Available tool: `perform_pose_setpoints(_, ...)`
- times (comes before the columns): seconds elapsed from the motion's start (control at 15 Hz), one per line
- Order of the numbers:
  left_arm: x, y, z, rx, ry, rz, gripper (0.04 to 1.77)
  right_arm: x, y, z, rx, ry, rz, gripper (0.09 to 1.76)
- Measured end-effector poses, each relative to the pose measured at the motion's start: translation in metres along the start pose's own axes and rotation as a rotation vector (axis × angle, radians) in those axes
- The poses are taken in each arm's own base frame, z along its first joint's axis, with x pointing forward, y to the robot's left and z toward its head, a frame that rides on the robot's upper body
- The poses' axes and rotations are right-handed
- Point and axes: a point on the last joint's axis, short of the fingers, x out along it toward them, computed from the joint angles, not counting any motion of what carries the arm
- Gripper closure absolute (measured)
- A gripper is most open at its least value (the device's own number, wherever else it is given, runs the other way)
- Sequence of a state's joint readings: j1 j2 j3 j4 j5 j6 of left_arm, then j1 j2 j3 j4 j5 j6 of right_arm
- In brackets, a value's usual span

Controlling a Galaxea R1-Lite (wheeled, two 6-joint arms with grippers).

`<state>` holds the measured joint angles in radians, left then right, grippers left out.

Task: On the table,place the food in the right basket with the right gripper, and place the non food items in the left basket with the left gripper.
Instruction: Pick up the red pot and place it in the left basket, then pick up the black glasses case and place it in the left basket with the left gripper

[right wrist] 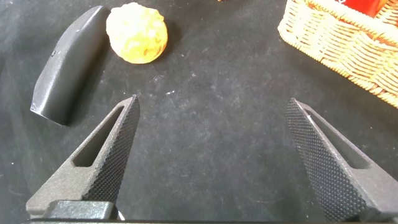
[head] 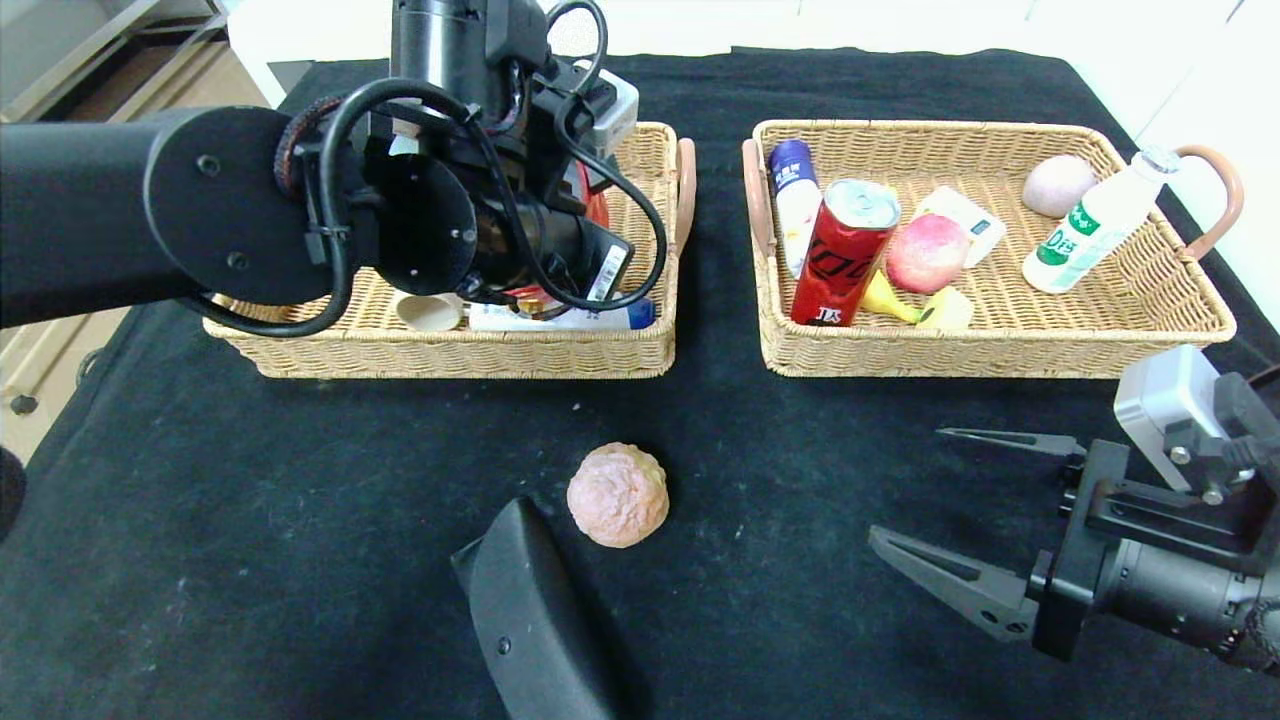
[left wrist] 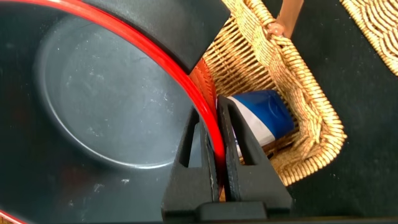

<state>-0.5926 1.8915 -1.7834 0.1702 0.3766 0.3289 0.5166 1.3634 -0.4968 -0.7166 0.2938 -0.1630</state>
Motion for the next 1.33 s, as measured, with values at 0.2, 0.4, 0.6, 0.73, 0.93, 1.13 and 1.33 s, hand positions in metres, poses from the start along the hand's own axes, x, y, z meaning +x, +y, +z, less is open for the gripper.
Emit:
perform_pose_setpoints(0.2,0.001,-0.001,0.000,-0.002,-0.004,0.002,1.22,0.000,0.000,0.000,0.000,0.001,0.001,0.14)
perform_pose_setpoints(0.4,0.001,-0.001,-0.001,-0.002,-0.002,0.000,0.86,0.000,0.000,-0.001,0.001,0.002,0.000,0.14)
perform_pose_setpoints(0.6,-0.002,0.000,-0.001,-0.012,-0.002,0.001,0.62,0.000,0.000,-0.001,0.001,0.002,0.001,0.14)
perform_pose_setpoints(0.73,-0.010,0.002,0.002,-0.028,-0.014,0.000,0.49,0.000,0.000,-0.001,0.001,0.003,0.001,0.14)
perform_pose_setpoints(0.93,-0.024,0.008,0.005,-0.092,-0.032,-0.003,0.37,0.001,0.002,-0.002,0.000,0.007,0.009,0.14)
perform_pose_setpoints(1.13,-0.042,0.014,0.003,-0.210,-0.031,-0.003,0.28,0.001,0.002,-0.002,0.000,0.008,0.010,0.14)
perform_pose_setpoints(1.33,-0.062,0.016,-0.009,-0.289,0.039,-0.019,0.23,0.001,0.002,-0.003,0.001,0.010,0.011,0.14)
